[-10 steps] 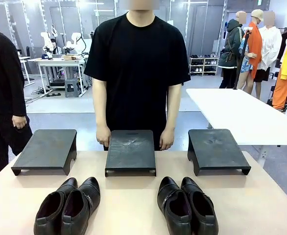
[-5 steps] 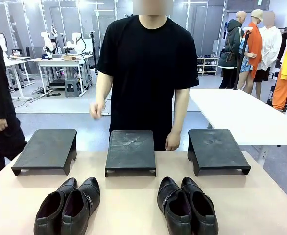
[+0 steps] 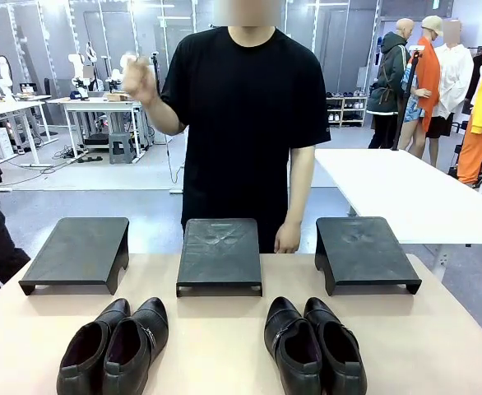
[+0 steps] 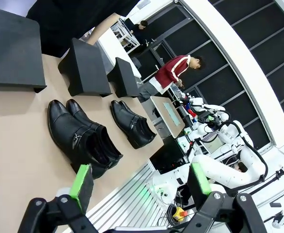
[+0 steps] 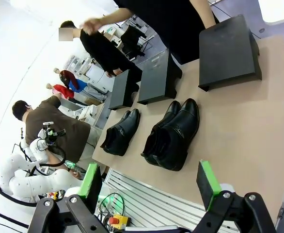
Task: Place the shoes on the stand as instructed by the person.
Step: Pick up one pair of Shoes and place it on the Shoes Stand indicated by the person.
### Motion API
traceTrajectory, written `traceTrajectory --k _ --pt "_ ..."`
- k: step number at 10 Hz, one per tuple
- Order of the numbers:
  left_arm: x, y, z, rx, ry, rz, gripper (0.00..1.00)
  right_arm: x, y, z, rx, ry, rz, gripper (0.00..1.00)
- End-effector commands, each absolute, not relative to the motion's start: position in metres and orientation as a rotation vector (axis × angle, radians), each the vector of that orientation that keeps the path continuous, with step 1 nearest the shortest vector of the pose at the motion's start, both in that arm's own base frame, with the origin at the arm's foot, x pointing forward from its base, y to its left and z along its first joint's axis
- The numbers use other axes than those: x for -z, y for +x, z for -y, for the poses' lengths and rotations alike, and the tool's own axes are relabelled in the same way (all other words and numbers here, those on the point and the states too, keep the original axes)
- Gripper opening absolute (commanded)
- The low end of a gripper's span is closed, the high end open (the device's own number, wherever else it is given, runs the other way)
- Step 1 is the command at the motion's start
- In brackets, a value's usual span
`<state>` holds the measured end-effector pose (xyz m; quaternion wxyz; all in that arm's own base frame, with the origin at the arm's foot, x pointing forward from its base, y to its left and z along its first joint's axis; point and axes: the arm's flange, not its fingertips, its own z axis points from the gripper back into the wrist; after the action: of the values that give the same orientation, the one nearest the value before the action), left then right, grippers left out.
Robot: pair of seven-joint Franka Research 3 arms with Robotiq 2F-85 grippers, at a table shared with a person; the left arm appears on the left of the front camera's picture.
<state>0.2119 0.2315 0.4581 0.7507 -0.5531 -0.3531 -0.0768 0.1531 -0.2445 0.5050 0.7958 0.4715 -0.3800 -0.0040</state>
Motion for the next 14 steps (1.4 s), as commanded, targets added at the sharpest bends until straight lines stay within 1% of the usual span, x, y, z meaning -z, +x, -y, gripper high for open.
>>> traceTrajectory --k 1,10,11,12,14 --pt "-0.458 0.211 -0.232 0.179 -1.219 0.774 1.00 -0.506 0.154 0.243 -0.010 1.010 0.835 1.00" --pt "-0.458 0.212 -0.231 0.168 -1.209 0.771 1.00 -0.506 0.154 0.243 -0.010 1.010 0.835 1.00" --pt "-0.479 0.222 -0.205 0.215 -1.142 0.716 1.00 -0.506 0.154 0.243 -0.010 1.010 0.835 1.00" --pt "-0.502 0.231 -0.171 0.289 -1.078 0.627 1.00 -0.506 0.154 0.243 -0.010 1.010 0.835 1.00" --pt "-0.536 0.246 -0.107 0.373 -0.989 0.514 1.00 -0.506 0.154 0.243 -0.010 1.010 0.835 1.00"
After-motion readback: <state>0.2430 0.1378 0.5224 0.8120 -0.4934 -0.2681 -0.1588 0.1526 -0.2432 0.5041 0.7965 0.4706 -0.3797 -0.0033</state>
